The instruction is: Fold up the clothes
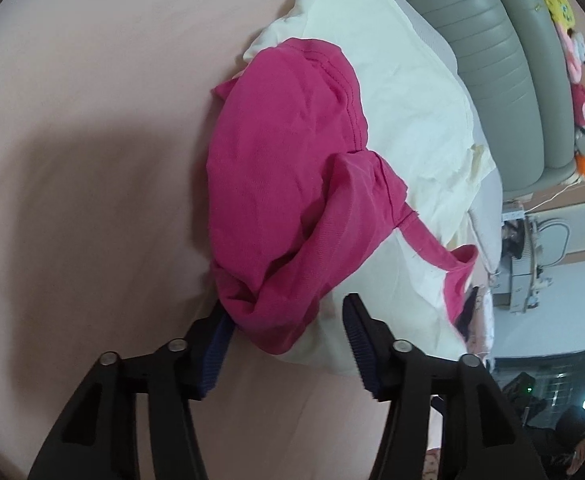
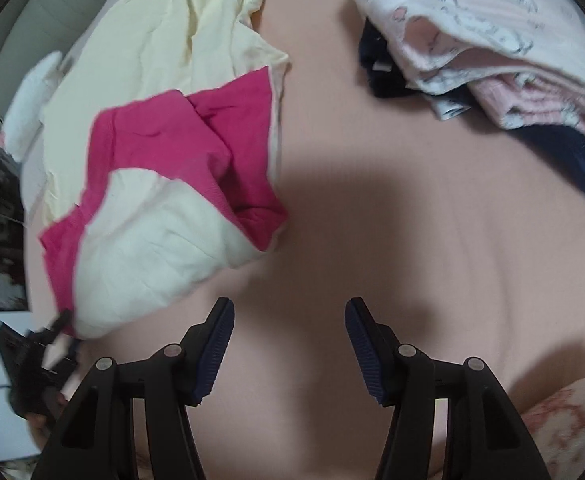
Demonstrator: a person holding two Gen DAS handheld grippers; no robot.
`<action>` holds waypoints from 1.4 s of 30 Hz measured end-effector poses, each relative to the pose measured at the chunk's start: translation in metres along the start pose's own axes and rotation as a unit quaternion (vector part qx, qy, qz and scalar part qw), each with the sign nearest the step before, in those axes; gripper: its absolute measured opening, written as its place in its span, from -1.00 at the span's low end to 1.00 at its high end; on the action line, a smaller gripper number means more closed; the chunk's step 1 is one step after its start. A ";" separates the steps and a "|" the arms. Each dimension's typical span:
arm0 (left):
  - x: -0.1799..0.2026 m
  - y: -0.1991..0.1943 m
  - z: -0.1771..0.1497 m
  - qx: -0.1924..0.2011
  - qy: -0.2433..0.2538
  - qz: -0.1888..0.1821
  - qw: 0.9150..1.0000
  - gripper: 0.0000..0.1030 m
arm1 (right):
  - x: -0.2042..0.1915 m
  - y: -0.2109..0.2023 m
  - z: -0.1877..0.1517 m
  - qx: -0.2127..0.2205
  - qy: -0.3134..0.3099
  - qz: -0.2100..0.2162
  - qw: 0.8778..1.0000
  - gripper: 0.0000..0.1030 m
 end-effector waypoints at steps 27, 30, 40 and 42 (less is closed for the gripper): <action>0.008 -0.020 -0.005 0.015 0.066 0.042 0.997 -0.59 | -0.045 -0.001 -0.097 0.033 -0.099 -0.034 0.994 -0.72; 0.005 -0.032 -0.017 0.009 0.060 0.040 0.997 -0.59 | -0.044 -0.007 -0.126 0.021 -0.097 -0.024 0.995 -0.72; -0.020 -0.060 -0.089 -0.018 0.038 0.043 0.998 -0.59 | -0.014 -0.037 -0.232 -0.003 -0.109 -0.021 0.994 -0.72; -0.028 -0.065 -0.107 -0.028 0.031 0.042 0.998 -0.59 | -0.009 -0.040 -0.257 -0.008 -0.113 -0.027 0.993 -0.72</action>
Point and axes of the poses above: each gripper's, at about its wrist camera, not at the fingertips, and y roughly the way its jaws point, x to its right, z to its top, the point moved 5 cm from there along y, roughly the way its jaws point, and after that the axes turned 7 degrees about -x, right-handed, at the moved point
